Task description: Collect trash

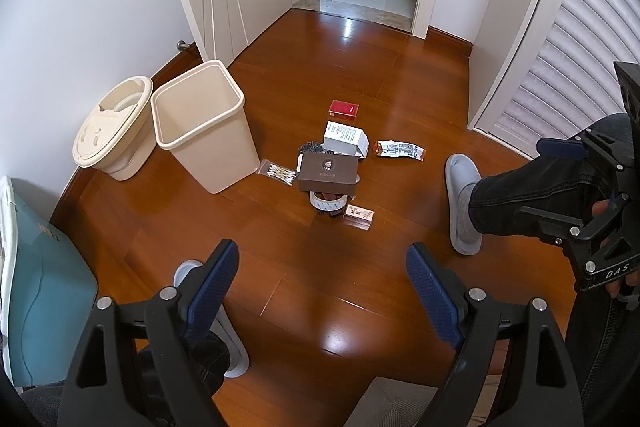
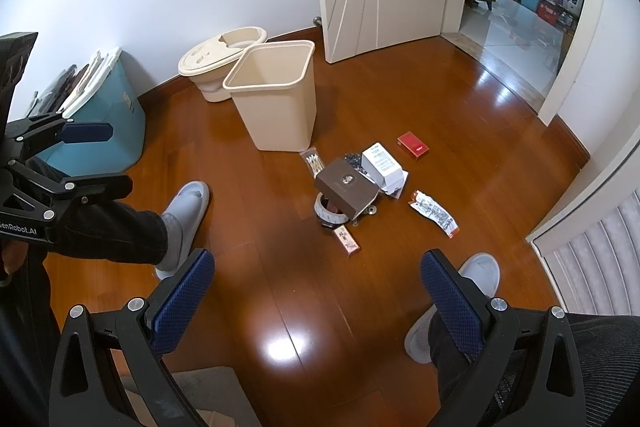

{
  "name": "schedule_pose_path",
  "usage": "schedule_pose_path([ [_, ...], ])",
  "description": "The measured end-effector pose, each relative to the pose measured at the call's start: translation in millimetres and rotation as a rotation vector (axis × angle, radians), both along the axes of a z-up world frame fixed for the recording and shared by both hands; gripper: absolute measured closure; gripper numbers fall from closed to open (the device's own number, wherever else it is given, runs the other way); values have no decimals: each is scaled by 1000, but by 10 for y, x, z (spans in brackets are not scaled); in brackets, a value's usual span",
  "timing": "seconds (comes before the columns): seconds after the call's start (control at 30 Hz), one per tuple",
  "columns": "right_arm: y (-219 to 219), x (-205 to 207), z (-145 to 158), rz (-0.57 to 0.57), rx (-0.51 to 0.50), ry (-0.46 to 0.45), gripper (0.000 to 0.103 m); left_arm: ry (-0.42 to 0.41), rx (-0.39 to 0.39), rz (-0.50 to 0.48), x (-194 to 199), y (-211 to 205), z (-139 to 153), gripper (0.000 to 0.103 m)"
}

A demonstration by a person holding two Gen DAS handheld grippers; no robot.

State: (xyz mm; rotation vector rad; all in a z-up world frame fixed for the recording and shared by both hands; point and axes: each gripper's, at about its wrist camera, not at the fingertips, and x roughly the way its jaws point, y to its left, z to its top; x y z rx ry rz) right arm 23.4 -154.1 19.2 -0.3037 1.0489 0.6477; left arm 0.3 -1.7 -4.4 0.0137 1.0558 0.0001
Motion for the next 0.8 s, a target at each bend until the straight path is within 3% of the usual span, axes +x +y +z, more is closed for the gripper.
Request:
schedule_pose_path([
  [0.8,86,-70,-72,8,-2,5,0,4,-1,1,-20,41,-52,17],
])
